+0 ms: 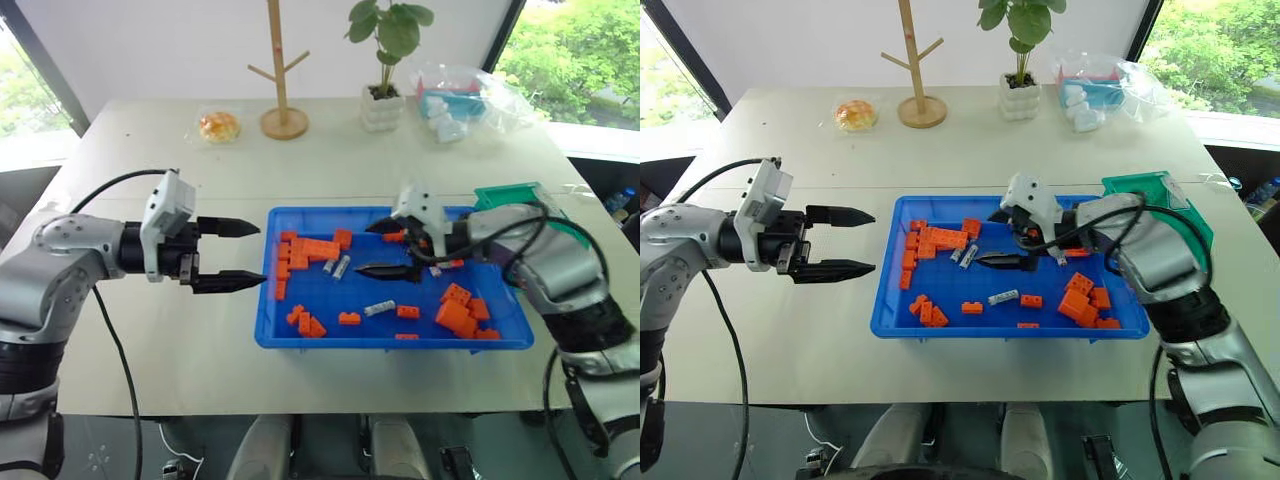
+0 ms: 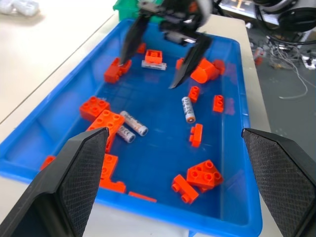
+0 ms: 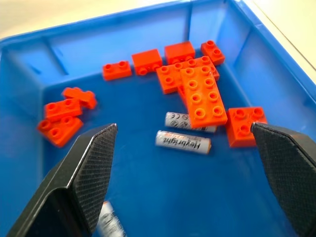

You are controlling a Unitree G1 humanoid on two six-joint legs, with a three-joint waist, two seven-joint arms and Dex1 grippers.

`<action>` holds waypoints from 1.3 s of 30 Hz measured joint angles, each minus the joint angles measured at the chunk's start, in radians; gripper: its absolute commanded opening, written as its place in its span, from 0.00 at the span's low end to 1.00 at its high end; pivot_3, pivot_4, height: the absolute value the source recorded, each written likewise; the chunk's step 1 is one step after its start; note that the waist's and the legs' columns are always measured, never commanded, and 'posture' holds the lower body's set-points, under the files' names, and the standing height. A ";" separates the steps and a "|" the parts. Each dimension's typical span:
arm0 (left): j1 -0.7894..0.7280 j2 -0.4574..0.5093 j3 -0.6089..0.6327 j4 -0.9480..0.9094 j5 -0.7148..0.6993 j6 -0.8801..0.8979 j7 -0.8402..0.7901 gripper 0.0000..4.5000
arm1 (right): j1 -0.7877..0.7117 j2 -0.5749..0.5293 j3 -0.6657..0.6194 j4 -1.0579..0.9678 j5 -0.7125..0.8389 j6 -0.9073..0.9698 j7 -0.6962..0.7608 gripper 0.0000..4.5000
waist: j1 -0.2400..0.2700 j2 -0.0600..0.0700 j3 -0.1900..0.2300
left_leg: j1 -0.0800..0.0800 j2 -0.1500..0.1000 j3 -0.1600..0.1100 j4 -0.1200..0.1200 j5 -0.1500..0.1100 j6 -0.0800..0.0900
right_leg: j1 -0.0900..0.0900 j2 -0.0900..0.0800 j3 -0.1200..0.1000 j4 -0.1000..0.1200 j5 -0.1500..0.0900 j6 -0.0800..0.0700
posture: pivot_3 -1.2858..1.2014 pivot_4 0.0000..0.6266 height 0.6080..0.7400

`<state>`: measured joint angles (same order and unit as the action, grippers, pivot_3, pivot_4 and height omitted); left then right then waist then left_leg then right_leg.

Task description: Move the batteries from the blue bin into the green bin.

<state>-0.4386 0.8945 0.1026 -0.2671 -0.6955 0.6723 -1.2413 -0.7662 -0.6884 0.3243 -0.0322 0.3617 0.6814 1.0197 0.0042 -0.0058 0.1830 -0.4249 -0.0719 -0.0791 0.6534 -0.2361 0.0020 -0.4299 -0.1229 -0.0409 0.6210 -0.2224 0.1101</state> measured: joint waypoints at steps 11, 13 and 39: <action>0.045 0.028 0.019 -0.052 -0.029 0.017 0.007 1.00 | -0.140 0.249 0.106 0.337 -0.172 -0.109 0.009 0.99 | -0.022 -0.001 0.001 | 0.001 0.000 -0.001 -0.001 0.002 -0.004 | -0.006 0.002 0.001 0.012 0.000 0.000 | 0.52 0.24 0.64; 0.051 0.029 0.031 -0.058 -0.034 0.017 0.011 1.00 | -0.151 0.268 0.105 0.376 -0.196 -0.129 0.007 0.99 | -0.022 -0.001 0.001 | 0.001 0.000 -0.001 -0.001 0.002 -0.004 | -0.006 0.002 0.002 0.012 0.000 0.000 | 0.52 0.24 0.64; 0.029 0.026 0.030 -0.049 -0.050 0.020 0.033 1.00 | -0.150 0.348 0.083 0.405 -0.279 -0.112 -0.009 0.26 | -0.023 -0.001 0.000 | 0.001 0.000 -0.001 -0.002 0.003 -0.005 | -0.007 0.003 0.003 0.013 0.000 0.000 | 0.52 0.24 0.64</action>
<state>-0.4094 0.9203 0.1324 -0.3158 -0.7459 0.6921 -1.2082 -0.9158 -0.3401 0.4076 0.3733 0.0826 0.5691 1.0102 -0.0188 -0.0063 0.1835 -0.4238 -0.0718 -0.0803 0.6518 -0.2331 -0.0031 -0.4371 -0.1204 -0.0380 0.6343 -0.2220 0.1102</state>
